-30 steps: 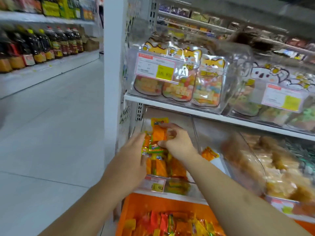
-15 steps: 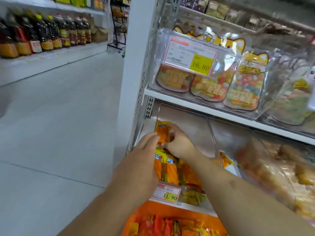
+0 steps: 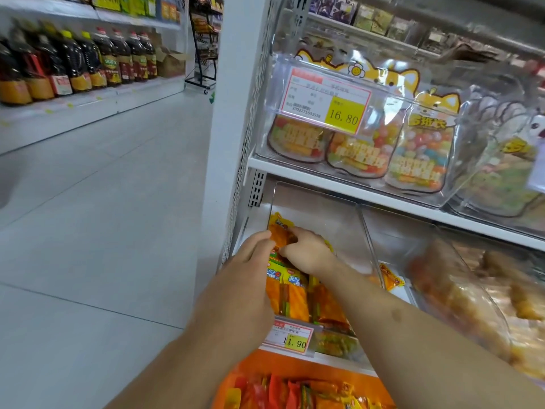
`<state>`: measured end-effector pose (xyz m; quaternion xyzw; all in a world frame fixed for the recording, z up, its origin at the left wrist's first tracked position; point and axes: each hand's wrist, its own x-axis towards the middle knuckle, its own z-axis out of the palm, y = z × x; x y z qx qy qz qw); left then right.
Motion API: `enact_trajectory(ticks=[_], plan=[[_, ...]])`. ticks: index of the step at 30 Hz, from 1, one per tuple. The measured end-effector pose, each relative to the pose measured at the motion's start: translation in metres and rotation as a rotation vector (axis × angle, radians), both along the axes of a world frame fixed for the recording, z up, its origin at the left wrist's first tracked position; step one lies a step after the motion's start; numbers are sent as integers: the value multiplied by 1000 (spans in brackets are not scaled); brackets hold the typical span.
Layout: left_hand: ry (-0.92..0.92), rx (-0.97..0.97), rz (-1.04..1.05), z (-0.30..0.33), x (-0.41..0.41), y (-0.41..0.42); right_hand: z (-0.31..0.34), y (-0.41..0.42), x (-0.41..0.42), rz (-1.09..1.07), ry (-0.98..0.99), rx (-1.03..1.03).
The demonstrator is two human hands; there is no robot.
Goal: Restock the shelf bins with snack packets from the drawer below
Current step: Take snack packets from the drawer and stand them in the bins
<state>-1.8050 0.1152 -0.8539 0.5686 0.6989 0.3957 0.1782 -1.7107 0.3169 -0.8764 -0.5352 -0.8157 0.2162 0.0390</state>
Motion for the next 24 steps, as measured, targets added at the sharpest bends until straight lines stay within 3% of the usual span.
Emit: enact_trajectory(ticks=[1, 17, 24], plan=[[73, -23, 12, 2, 2, -2, 2, 0, 0, 2, -8, -15], [90, -73, 32, 14, 6, -6, 5, 4, -9, 45, -129, -75], [112, -73, 35, 12, 7, -5, 5, 4, -6, 58, -90, -26]])
